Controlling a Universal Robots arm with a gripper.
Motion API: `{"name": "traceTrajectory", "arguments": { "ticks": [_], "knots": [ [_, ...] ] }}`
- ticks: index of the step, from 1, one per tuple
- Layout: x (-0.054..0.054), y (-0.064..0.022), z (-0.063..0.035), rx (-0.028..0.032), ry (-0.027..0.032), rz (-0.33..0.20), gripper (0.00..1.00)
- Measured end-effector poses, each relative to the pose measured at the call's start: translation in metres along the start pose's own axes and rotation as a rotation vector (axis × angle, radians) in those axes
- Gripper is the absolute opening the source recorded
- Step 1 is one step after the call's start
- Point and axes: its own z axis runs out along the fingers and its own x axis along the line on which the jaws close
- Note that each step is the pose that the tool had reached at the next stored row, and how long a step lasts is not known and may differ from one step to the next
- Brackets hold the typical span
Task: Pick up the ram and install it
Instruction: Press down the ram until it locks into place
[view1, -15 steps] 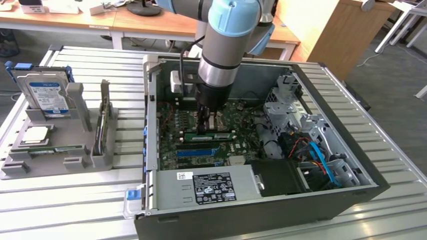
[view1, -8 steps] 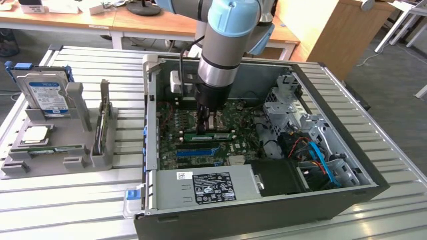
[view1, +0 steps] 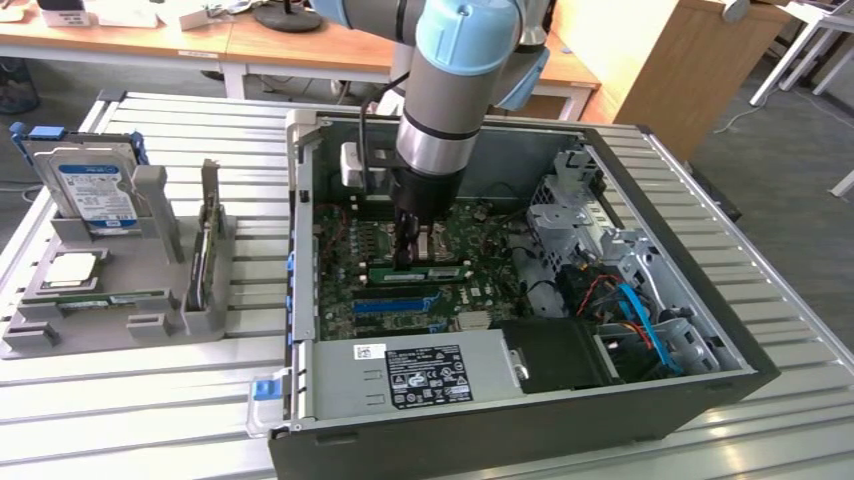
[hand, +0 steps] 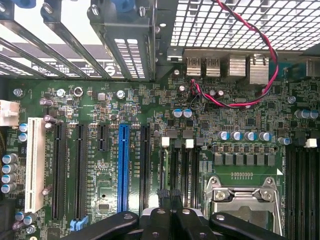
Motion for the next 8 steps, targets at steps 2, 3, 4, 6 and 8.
{"name": "traceTrajectory", "arguments": {
  "ticks": [2, 3, 4, 6, 8],
  "knots": [
    [0.0, 0.0, 0.0005, 0.0003, 0.0, 0.0, 0.11],
    [0.0, 0.0, 0.0006, 0.0004, 0.0, 0.0, 0.11],
    [0.0, 0.0, 0.0006, 0.0004, 0.0, 0.0, 0.11],
    [0.0, 0.0, 0.0006, 0.0004, 0.0, 0.0, 0.11],
    [0.0, 0.0, 0.0006, 0.0004, -0.0001, 0.0, 0.11]
  ]
}}
